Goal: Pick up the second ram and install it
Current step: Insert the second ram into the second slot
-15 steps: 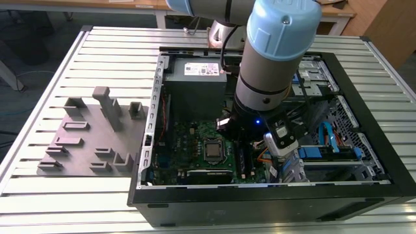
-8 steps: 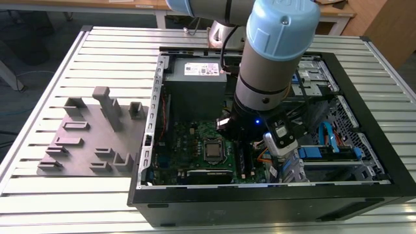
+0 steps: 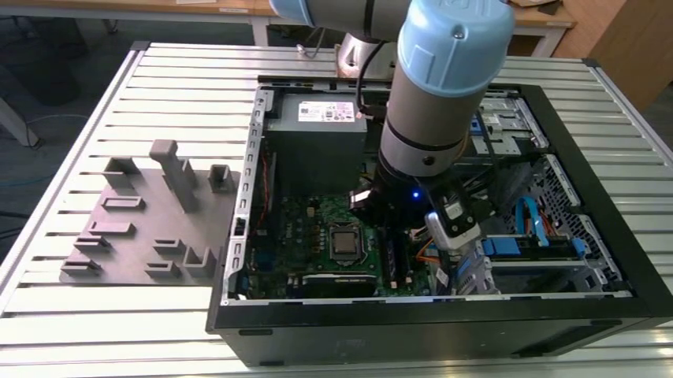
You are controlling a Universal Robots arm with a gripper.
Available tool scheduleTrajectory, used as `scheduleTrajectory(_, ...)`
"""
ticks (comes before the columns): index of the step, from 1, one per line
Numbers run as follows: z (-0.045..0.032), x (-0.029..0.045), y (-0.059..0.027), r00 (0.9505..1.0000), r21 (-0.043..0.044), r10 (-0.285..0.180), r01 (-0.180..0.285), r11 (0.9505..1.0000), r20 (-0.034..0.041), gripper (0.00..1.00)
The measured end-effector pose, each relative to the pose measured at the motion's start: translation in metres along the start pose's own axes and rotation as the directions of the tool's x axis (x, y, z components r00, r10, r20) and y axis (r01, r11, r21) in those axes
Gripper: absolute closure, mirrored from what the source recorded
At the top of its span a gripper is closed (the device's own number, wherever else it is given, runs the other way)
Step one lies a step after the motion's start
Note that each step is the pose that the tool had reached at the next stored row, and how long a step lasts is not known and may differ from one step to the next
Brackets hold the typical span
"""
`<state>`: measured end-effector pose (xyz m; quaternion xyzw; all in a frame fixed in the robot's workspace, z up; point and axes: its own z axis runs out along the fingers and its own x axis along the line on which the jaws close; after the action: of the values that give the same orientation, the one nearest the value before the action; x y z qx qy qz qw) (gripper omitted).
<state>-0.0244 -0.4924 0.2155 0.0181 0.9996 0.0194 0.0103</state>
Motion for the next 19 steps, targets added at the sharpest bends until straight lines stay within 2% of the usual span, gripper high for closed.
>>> scheduleTrajectory(8,0.0004,0.0001,0.0015,1.0000,-0.0008,0.000,0.000,1.0000,0.0003,0.89)
scheduleTrajectory(16,-0.0034,0.0018,0.0002,1.0000,-0.0014,-0.001,0.001,1.0000,0.0061,0.89)
scheduleTrajectory(19,-0.0035,0.0019,-0.0002,1.0000,-0.0010,-0.001,0.001,1.0000,0.0061,0.89)
